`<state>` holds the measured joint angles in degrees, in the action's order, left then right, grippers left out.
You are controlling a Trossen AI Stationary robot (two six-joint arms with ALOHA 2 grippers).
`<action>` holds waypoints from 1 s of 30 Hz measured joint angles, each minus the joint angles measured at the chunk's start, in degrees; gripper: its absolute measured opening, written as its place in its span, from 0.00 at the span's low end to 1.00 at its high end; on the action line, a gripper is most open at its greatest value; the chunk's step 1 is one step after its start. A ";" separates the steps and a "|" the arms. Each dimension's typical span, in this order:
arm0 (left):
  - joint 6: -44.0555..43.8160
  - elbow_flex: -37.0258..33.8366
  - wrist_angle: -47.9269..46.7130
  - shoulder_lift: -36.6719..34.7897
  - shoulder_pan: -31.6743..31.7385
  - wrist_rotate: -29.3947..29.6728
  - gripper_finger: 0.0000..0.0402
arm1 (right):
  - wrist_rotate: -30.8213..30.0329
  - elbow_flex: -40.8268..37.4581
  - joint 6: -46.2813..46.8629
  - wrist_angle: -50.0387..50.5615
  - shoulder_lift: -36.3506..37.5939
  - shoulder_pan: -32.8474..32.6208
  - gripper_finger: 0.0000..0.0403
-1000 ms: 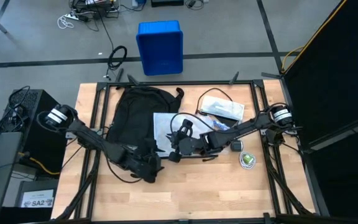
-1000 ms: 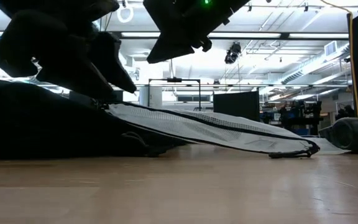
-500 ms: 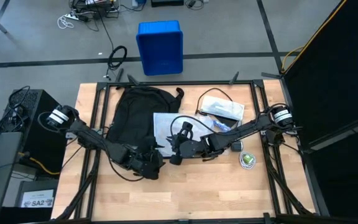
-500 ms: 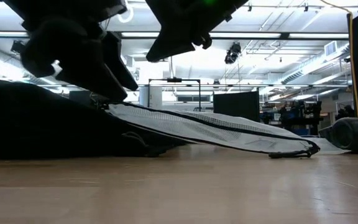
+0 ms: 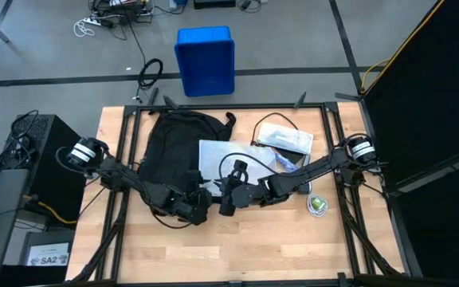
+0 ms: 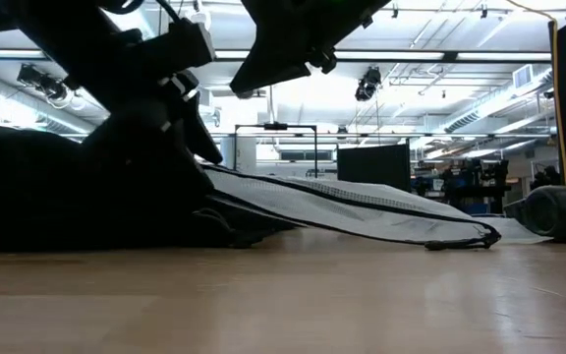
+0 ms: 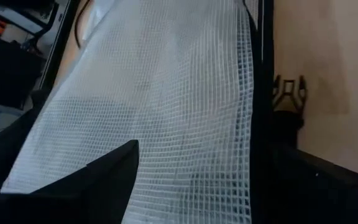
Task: Unpack backpack
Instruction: Put the mini fan into the zip bag
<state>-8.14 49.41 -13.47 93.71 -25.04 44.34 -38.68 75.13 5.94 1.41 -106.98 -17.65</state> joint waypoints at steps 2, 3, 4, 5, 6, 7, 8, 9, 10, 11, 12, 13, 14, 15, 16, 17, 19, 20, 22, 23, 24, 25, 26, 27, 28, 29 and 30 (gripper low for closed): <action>0.00 0.00 0.04 0.00 -0.01 -0.15 0.76 | 0.00 0.00 -0.20 0.00 0.00 0.00 0.01; 0.04 0.00 0.10 0.00 -0.05 -0.49 0.74 | 0.00 0.00 -0.19 0.00 0.00 0.00 0.02; 0.11 0.00 0.26 0.00 -0.08 -0.97 0.72 | 0.00 0.00 -0.20 0.00 0.00 0.00 0.02; 0.09 0.00 0.38 0.00 -0.08 -1.65 0.71 | 0.02 0.00 -0.20 0.00 0.00 0.00 0.01; 0.11 0.00 0.37 0.00 -0.08 -1.85 0.69 | 0.00 0.00 -0.18 0.00 0.00 0.00 0.01; 0.11 0.00 0.42 0.00 -0.08 -1.89 0.68 | 0.00 0.00 -0.18 0.00 0.00 0.00 0.01; 0.16 0.00 0.58 0.00 -0.06 -1.90 0.66 | 0.00 0.00 -0.20 0.02 0.00 0.00 0.00; 0.24 0.00 0.87 0.00 -0.07 -1.91 0.65 | 0.00 0.00 -0.18 0.00 0.00 0.00 0.00; 0.48 0.00 1.12 0.00 -0.08 -1.93 0.64 | 0.00 0.00 -0.18 0.00 0.00 0.00 0.00; 0.80 0.00 1.31 0.00 -0.08 -1.89 0.63 | 0.00 0.00 -0.18 0.00 0.00 0.00 0.00; 1.39 0.00 1.62 0.00 -0.10 -1.68 0.63 | 0.02 0.00 -0.18 0.00 0.00 0.00 0.00; 1.62 0.00 2.00 -0.05 -0.10 -1.47 0.62 | 0.02 0.00 -0.18 0.00 0.00 0.00 0.01; 1.66 0.00 2.23 -0.11 -0.10 -1.44 0.62 | 0.02 0.00 -0.18 0.00 0.00 0.00 0.01; 1.66 0.00 2.38 -0.11 -0.10 -1.36 0.62 | 0.00 0.00 -0.18 0.00 0.00 0.00 0.01; 1.66 0.00 2.36 -0.11 -0.10 -1.31 0.62 | 0.02 0.00 -0.18 0.00 0.00 0.00 0.01; 1.66 0.00 2.32 -0.11 -0.10 -1.34 0.62 | 0.00 0.00 -0.18 0.00 0.00 0.00 0.01; 1.66 0.00 2.34 -0.11 -0.08 -1.29 0.62 | 0.00 0.00 -0.18 0.00 0.00 0.00 0.01; 1.67 0.00 2.32 -0.11 -0.08 -1.26 0.62 | 0.01 0.00 -0.18 0.00 0.00 0.00 0.01; 1.66 0.00 2.30 -0.11 0.01 -0.62 0.62 | 0.00 0.00 -0.18 0.00 0.00 0.00 0.01; 1.60 0.00 2.21 -0.11 0.16 -0.23 0.62 | 0.02 0.00 -0.18 0.00 0.00 0.00 0.00; 1.38 0.00 2.00 -0.11 0.29 0.26 0.62 | 0.02 0.00 -0.18 0.00 0.00 0.00 0.00; 0.80 0.00 1.64 -0.11 0.47 1.09 0.62 | 0.02 0.00 -0.16 0.00 0.00 0.00 0.00; 0.25 0.00 1.23 -0.12 0.71 1.57 0.62 | 0.02 0.00 -0.18 0.00 0.00 0.00 0.00; -0.15 0.00 0.73 -0.13 0.99 1.82 0.62 | 0.02 0.00 -0.16 0.00 0.00 0.00 0.01; -0.76 0.00 0.25 -0.13 1.30 1.97 0.61 | 0.02 0.00 -0.16 0.00 0.00 0.00 0.01; -1.28 0.00 -0.42 -0.13 1.65 1.99 0.61 | 0.02 0.00 -0.16 0.00 0.00 0.00 0.01; -1.87 0.00 -1.14 -0.13 1.99 1.99 0.60 | 0.02 0.00 -0.16 0.01 0.00 0.00 0.01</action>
<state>-10.01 49.41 -14.62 93.58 -23.05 46.33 -38.65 75.13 5.78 1.42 -106.98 -17.65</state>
